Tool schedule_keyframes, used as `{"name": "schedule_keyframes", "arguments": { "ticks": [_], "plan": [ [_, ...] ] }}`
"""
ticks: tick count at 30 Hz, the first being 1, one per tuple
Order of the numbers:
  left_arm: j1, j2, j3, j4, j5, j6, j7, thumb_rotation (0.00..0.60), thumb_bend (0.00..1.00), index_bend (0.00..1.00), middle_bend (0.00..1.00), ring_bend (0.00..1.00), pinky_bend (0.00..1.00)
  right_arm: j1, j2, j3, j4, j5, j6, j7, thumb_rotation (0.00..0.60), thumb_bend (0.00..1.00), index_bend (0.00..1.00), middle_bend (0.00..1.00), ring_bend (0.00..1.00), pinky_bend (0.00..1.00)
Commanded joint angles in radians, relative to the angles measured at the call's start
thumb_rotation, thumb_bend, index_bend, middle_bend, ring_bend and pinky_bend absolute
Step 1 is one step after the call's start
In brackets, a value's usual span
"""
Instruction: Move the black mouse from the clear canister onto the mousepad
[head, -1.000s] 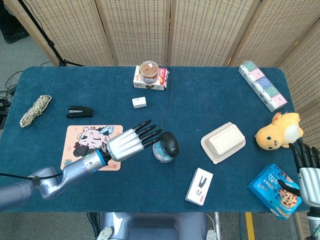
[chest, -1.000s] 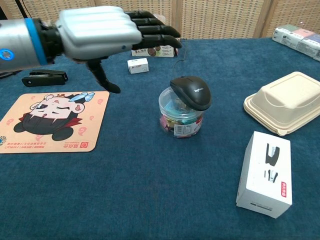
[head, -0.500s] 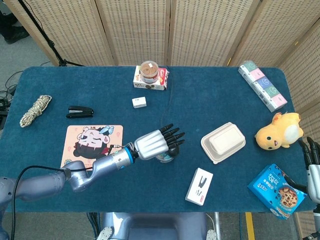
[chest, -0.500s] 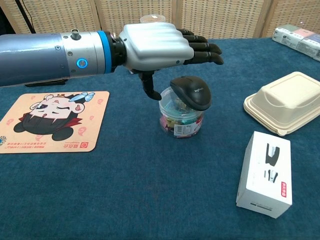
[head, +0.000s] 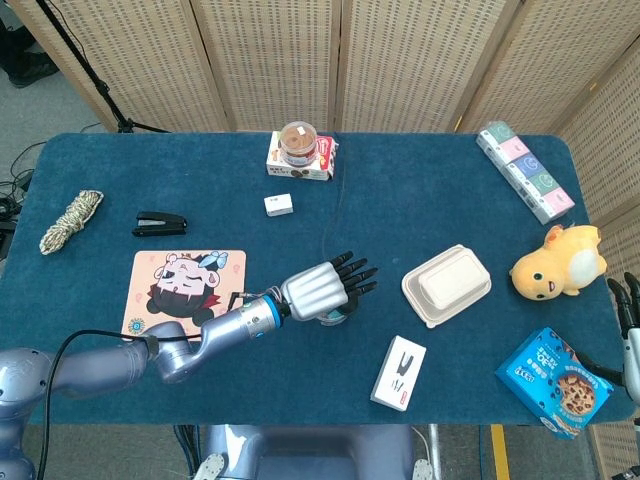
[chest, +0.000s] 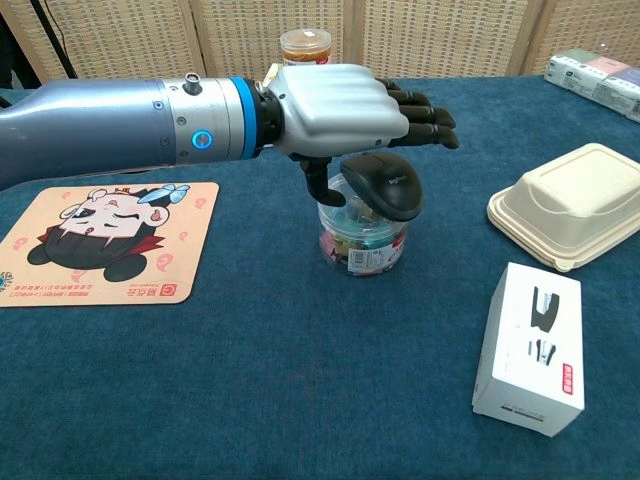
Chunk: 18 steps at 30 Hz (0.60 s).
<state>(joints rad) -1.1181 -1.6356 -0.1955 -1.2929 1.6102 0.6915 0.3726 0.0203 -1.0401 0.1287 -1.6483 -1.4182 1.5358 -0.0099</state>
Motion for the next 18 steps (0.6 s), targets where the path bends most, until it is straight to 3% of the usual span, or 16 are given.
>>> {"name": "schedule_keyframes", "arguments": {
  "ticks": [1, 9, 13, 18],
  "plan": [
    [-0.007, -0.007, 0.004, 0.005, -0.013, -0.001, 0.010, 0.600, 0.31, 0.01, 0.00, 0.02, 0.18, 0.000, 0.001, 0.001, 0.001, 0.002, -0.001, 0.003, 0.600, 0.00, 0.00, 0.00, 0.00, 0.00],
    [-0.026, -0.031, 0.022, 0.031, -0.043, -0.004, 0.019, 0.600, 0.49, 0.07, 0.00, 0.05, 0.26, 0.000, 0.004, 0.002, 0.000, 0.007, -0.001, 0.009, 0.600, 0.00, 0.00, 0.00, 0.00, 0.00],
    [-0.032, -0.039, 0.029, 0.043, -0.054, -0.004, 0.018, 0.600, 0.50, 0.12, 0.03, 0.10, 0.29, 0.000, 0.006, 0.003, 0.000, 0.009, -0.003, 0.017, 0.600, 0.00, 0.00, 0.00, 0.00, 0.00],
    [-0.038, -0.050, 0.040, 0.059, -0.068, -0.002, 0.013, 0.600, 0.50, 0.20, 0.15, 0.21, 0.35, 0.001, 0.008, 0.001, 0.000, 0.011, -0.009, 0.025, 0.600, 0.00, 0.00, 0.00, 0.00, 0.00]
  ]
}}
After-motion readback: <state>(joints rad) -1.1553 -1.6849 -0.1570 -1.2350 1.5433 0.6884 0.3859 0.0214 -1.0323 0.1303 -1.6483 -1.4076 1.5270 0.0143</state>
